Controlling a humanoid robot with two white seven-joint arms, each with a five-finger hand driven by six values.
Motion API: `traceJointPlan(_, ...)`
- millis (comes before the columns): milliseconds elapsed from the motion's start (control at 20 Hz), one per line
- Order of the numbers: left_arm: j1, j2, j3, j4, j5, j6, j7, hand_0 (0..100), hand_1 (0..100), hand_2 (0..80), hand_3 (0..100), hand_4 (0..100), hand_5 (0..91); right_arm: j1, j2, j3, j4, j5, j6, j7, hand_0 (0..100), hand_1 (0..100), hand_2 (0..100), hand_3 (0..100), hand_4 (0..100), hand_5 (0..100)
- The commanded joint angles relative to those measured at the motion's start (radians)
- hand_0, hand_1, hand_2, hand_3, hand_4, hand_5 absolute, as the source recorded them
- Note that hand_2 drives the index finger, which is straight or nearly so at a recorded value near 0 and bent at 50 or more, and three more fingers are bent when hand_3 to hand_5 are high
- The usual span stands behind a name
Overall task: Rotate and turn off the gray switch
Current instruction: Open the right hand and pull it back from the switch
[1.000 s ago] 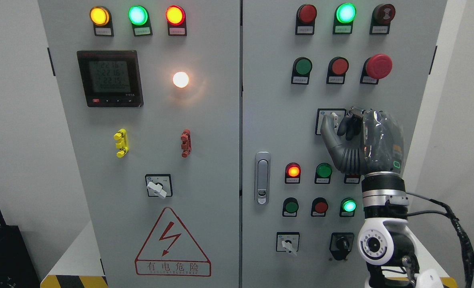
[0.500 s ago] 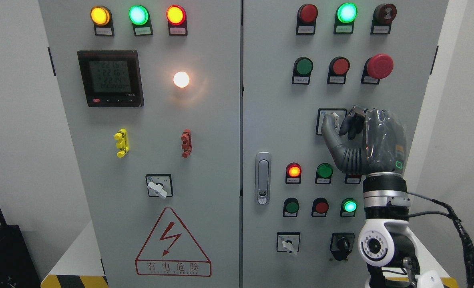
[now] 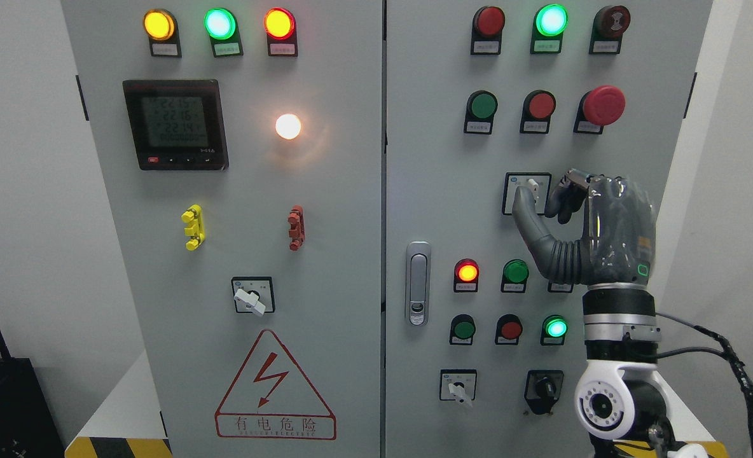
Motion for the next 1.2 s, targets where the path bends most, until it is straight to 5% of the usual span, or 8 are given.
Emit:
traceJointPlan(0,0.000,0.000,0.032,0.023,-0.008,0.001,0.000,12,39,0.0,0,0,0.0,0.064,-0.002,-0.050,-0.115,-0.003,-0.079,-0.023,35,39,65,90,79,90)
traceJointPlan(150,0.000,0.000,0.032,0.023,-0.008,0.001,0.000,12,39,0.0,0,0,0.0,0.110,-0.002,-0.079,-0.149,-0.004,-0.159,-0.031,34,38,55,82,73,79)
traceJointPlan(350,0.000,0.000,0.032,0.023,-0.008,0.001,0.000,12,39,0.0,0,0,0.0,0.168,-0.002,-0.114,-0.186,-0.007,-0.242,-0.027,32,38,53,72,59,57)
traceJointPlan(450,0.000,0.000,0.032,0.023,-0.006,0.001,0.000,12,39,0.0,0,0,0.0,0.190,-0.002,-0.116,-0.204,-0.011,-0.268,-0.025,32,36,44,53,40,35)
traceJointPlan(500,0.001,0.000,0.032,0.023,-0.008,-0.001,0.000,12,39,0.0,0,0,0.0,0.199,-0.003,-0.119,-0.213,-0.011,-0.285,-0.024,32,36,43,52,39,33)
traceJointPlan(600,0.000,0.000,0.032,0.023,-0.008,0.001,0.000,12,39,0.0,0,0,0.0,0.210,-0.002,-0.128,-0.219,-0.011,-0.313,-0.022,32,30,24,27,13,8)
traceJointPlan(750,0.000,0.000,0.032,0.023,-0.008,0.001,0.000,12,39,0.0,0,0,0.0,0.210,-0.006,-0.130,-0.219,-0.012,-0.317,-0.001,32,26,14,17,6,0)
traceJointPlan(1150,0.000,0.000,0.032,0.023,-0.008,0.001,0.000,12,39,0.0,0,0,0.0,0.219,-0.005,-0.137,-0.218,-0.012,-0.319,0.026,33,18,3,9,0,0)
